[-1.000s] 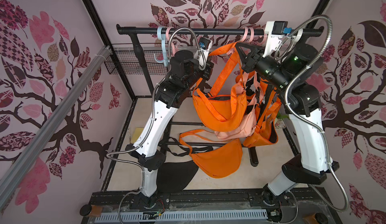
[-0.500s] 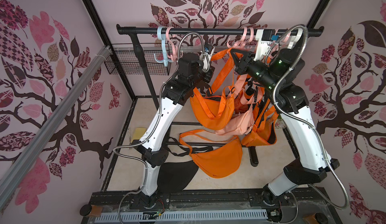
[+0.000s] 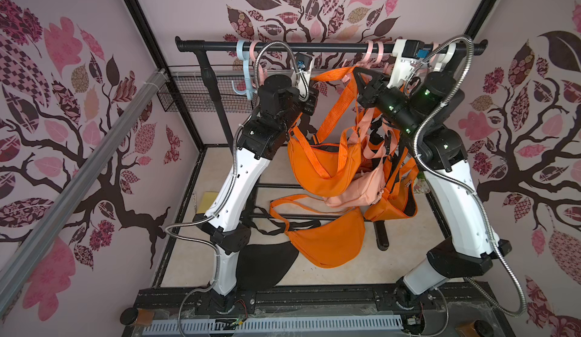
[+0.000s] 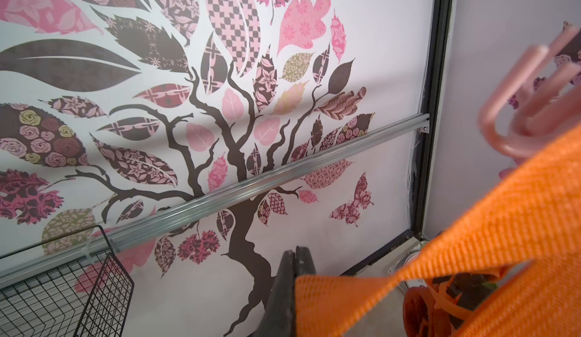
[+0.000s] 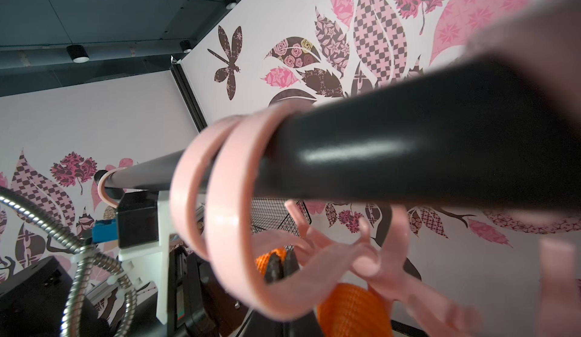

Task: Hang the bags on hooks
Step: Hang the bag on the hook.

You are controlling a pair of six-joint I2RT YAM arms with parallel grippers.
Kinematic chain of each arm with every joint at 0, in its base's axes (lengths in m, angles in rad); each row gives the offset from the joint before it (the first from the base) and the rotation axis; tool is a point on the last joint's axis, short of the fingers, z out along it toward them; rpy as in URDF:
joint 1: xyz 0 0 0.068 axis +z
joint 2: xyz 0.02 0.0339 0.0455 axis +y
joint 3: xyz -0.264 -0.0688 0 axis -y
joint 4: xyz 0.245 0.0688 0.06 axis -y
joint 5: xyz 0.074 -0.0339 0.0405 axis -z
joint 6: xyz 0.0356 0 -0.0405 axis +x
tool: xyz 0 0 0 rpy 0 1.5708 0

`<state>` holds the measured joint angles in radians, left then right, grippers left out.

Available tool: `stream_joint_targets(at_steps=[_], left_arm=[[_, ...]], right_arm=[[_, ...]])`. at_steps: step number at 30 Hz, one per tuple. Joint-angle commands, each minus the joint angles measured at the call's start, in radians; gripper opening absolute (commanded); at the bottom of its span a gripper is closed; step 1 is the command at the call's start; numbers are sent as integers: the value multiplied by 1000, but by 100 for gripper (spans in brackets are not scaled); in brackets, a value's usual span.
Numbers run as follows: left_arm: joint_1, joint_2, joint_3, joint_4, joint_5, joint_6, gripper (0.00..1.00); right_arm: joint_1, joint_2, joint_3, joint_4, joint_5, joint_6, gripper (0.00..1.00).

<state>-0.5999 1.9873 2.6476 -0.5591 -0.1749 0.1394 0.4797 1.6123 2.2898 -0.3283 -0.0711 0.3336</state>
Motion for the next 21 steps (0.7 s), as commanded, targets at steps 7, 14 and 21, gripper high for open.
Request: stream_joint_targets(at_steps=[7,14,21], left_arm=[[23,51,-26,-42,-81,-13,0],[29,-9,-123,-51,-85,-28,0],[47,-131,-252,-24,-131,-55,0]], right_arm=[[-4,-47,-57,59,68,29,0],[-4,-84,-181,111,-30,80,0],[-2,-41,-88,8,-154,65,0]])
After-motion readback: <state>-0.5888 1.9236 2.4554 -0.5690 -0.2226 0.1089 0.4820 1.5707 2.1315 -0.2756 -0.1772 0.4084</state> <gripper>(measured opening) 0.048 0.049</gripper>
